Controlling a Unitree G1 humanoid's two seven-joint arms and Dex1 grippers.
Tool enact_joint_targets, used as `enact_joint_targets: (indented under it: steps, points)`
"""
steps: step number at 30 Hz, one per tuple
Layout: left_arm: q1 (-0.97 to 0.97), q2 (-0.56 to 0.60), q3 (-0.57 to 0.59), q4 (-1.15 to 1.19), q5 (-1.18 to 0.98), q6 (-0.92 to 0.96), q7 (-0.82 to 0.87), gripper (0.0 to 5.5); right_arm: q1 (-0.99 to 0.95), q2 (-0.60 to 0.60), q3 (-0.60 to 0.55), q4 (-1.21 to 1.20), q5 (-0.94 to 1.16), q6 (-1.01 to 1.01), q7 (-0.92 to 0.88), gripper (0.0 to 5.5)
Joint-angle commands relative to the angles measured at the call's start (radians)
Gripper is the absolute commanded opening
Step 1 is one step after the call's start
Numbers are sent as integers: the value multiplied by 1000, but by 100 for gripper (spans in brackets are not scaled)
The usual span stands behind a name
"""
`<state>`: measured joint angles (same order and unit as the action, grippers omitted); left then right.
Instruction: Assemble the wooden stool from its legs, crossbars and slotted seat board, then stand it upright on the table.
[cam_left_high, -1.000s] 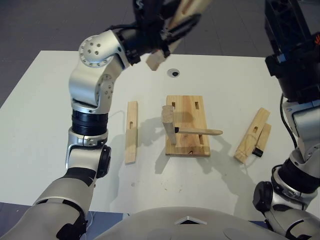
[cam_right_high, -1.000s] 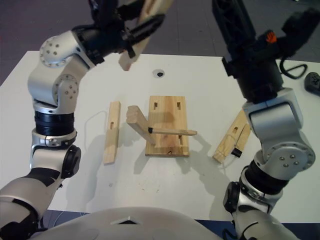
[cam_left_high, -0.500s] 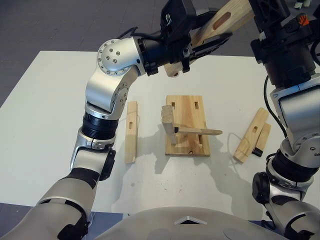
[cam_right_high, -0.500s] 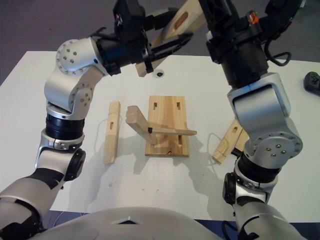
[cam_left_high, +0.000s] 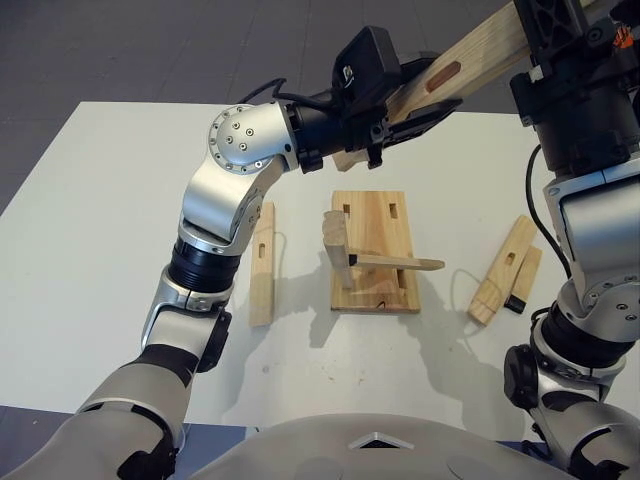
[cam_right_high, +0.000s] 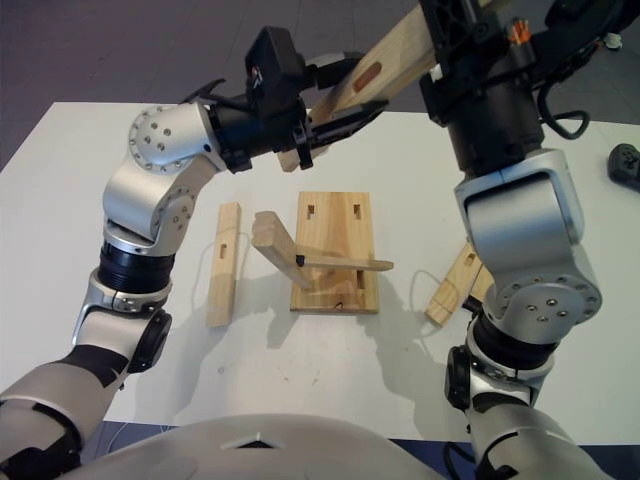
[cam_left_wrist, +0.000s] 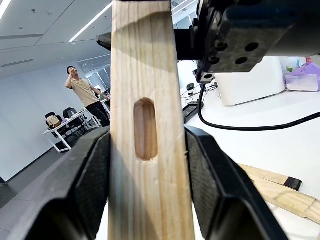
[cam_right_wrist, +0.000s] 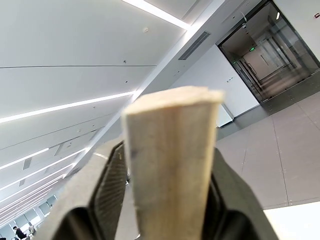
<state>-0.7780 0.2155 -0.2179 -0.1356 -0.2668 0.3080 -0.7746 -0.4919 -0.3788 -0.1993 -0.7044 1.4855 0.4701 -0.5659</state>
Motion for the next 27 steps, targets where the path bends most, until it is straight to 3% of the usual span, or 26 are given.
enact_joint_targets:
  steps: [1, 9, 10, 14, 17, 19, 23, 27]
  points:
    - [10, 6, -11, -5, 15, -12, 3, 206, 0, 21, 41, -20, -5, -11, 11, 119]
    - [16, 9, -16, 0, 13, -12, -1, 206, 50, -10, 1, -35, 27, -27, 42, 111]
    - [15, 15, -6, 1, 6, -3, 0, 242, 52, -16, -4, -33, 23, -28, 44, 111]
    - [-3, 49, 110, -2, -153, 153, -29, 300, 54, -51, -30, -20, -21, -30, 50, 103]
    - [-58, 136, 300, 43, -443, 435, -73, 353, 91, -100, -94, -21, -58, -34, 59, 103]
    - [-67, 211, 357, 60, -550, 555, -120, 382, 120, -118, -123, -28, -71, -35, 57, 103]
    - [4, 415, 315, 23, -607, 675, -321, 448, 205, -190, -210, -56, -73, -21, 55, 103]
    - [63, 503, 286, -55, -694, 771, -445, 521, 267, -232, -262, -49, -73, -16, 73, 103]
